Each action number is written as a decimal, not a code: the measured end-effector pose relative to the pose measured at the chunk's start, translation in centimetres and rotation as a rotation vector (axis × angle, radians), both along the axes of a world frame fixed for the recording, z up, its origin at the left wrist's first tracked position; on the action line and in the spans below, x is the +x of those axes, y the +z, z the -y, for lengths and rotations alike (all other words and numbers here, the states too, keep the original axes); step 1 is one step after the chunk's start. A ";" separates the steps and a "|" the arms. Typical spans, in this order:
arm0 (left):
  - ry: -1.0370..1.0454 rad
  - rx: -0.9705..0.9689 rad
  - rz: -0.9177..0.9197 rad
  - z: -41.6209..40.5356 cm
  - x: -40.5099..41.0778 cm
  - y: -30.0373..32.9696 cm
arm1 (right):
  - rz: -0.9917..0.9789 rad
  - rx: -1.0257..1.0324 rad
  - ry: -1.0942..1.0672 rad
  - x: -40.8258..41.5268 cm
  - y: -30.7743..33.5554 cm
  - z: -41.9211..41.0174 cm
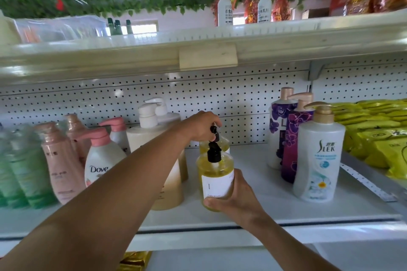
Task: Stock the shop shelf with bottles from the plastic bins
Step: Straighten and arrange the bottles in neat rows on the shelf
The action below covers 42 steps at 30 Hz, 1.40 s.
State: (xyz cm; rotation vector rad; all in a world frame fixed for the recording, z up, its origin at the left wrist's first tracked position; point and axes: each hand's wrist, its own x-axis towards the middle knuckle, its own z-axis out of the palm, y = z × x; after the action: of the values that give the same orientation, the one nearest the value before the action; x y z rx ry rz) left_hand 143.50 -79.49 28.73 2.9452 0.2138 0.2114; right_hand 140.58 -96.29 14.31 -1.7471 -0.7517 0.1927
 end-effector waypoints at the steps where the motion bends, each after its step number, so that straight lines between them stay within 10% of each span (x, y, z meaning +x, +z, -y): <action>1: -0.001 -0.012 -0.001 0.1 -0.2 0.2 | 0.004 0.000 -0.001 -0.1 0.0 0.0; 20: 0.029 -0.081 0.062 0.5 -0.7 0.4 | -0.003 -0.074 -0.099 2.1 -1.0 -2.5; 30: -0.053 -0.419 0.156 2.5 -5.3 1.3 | -0.016 -0.099 -0.093 1.8 -0.3 -1.9; 42: -0.029 -0.193 0.083 2.9 -9.6 0.0 | 0.011 -0.097 -0.145 -1.1 0.0 -1.8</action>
State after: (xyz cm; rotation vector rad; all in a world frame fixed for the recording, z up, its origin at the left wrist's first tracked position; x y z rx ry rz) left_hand 133.91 -82.36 28.72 2.7402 0.1701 0.2904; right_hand 139.49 -94.49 14.27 -1.8882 -0.6298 0.1231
